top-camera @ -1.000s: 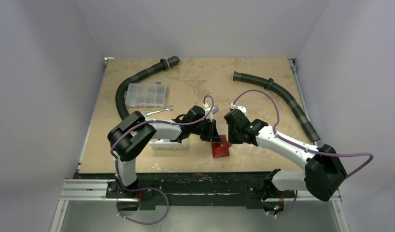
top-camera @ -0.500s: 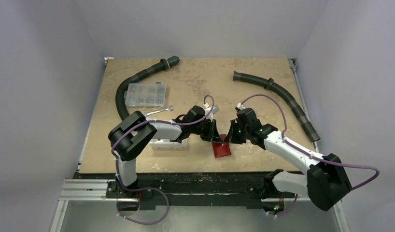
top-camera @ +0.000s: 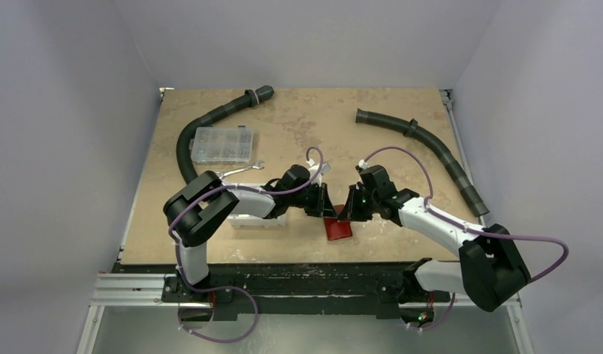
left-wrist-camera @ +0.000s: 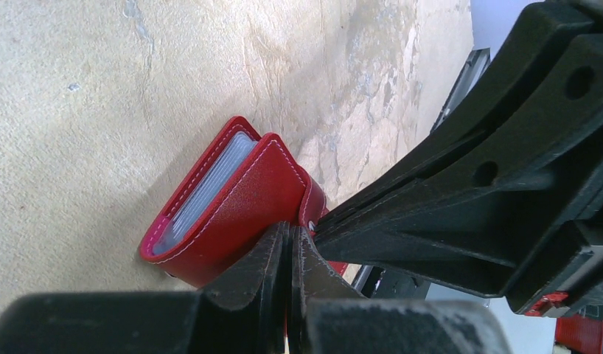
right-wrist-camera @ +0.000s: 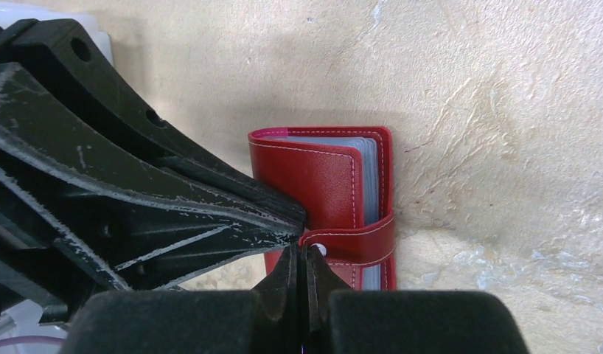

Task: Put the credit cards into the card holder
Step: Close the card holder at the center of the board.

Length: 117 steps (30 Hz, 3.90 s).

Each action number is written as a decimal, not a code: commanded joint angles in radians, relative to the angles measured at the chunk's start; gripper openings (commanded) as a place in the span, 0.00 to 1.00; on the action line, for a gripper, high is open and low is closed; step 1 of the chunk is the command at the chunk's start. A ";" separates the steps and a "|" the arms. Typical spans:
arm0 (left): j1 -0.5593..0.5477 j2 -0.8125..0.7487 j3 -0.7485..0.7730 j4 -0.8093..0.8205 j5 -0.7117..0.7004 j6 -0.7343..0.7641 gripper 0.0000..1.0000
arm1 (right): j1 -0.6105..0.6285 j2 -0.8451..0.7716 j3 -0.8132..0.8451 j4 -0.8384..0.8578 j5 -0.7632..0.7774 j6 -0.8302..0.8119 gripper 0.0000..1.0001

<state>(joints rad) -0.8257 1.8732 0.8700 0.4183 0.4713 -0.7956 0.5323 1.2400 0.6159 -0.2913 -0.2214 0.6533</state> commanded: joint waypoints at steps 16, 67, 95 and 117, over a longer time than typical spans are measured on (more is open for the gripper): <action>0.006 -0.044 -0.058 0.041 -0.090 -0.025 0.00 | -0.006 0.036 -0.024 0.108 -0.085 0.017 0.00; 0.021 -0.033 -0.091 0.049 -0.045 -0.012 0.00 | -0.028 0.069 0.006 0.155 -0.242 -0.083 0.00; 0.020 -0.034 -0.120 0.080 -0.039 -0.022 0.00 | -0.028 0.199 0.027 0.259 -0.331 -0.181 0.00; 0.087 -0.363 -0.096 -0.205 -0.021 0.110 0.30 | -0.025 0.068 0.169 -0.018 -0.154 -0.192 0.14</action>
<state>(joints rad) -0.7288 1.5818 0.8059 0.2455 0.4438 -0.7284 0.5076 1.4281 0.6704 -0.1535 -0.4816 0.5182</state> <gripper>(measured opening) 0.296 0.092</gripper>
